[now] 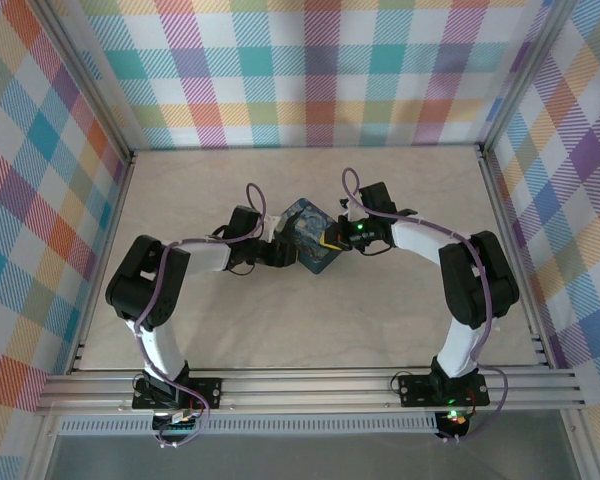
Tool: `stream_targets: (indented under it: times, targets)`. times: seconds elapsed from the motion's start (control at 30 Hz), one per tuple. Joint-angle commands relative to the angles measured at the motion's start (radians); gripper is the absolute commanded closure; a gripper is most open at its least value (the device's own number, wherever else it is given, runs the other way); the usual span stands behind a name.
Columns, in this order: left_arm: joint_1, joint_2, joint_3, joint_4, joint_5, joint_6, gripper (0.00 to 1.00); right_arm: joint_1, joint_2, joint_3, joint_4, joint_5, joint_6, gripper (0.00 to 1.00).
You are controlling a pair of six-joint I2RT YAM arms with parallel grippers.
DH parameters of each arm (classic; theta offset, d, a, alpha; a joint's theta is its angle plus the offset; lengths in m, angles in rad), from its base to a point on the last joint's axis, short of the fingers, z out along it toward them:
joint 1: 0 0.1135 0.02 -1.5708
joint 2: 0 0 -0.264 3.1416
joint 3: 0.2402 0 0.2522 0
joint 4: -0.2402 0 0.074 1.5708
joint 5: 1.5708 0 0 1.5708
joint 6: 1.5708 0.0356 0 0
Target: Unlock a padlock with a key
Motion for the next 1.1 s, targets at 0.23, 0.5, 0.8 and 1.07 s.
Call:
stream_targets:
  times: [0.23, 0.5, 0.8, 1.07]
  targets:
    - [0.000, 0.048, 0.029, 0.039, 0.043, 0.039, 0.53, 0.007, 0.022, -0.005, -0.050, 0.025, -0.023, 1.00]
    - [-0.019, 0.058, 0.022, 0.070, 0.038, 0.034, 0.57, 0.007, 0.015, -0.007, -0.049, 0.020, -0.024, 1.00]
    - [-0.041, 0.053, 0.014, 0.085, 0.036, 0.015, 0.62, 0.008, 0.013, -0.011, -0.046, 0.020, -0.023, 1.00]
    - [-0.055, 0.053, 0.013, 0.098, 0.026, 0.001, 0.62, 0.007, 0.011, -0.013, -0.042, 0.019, -0.023, 1.00]
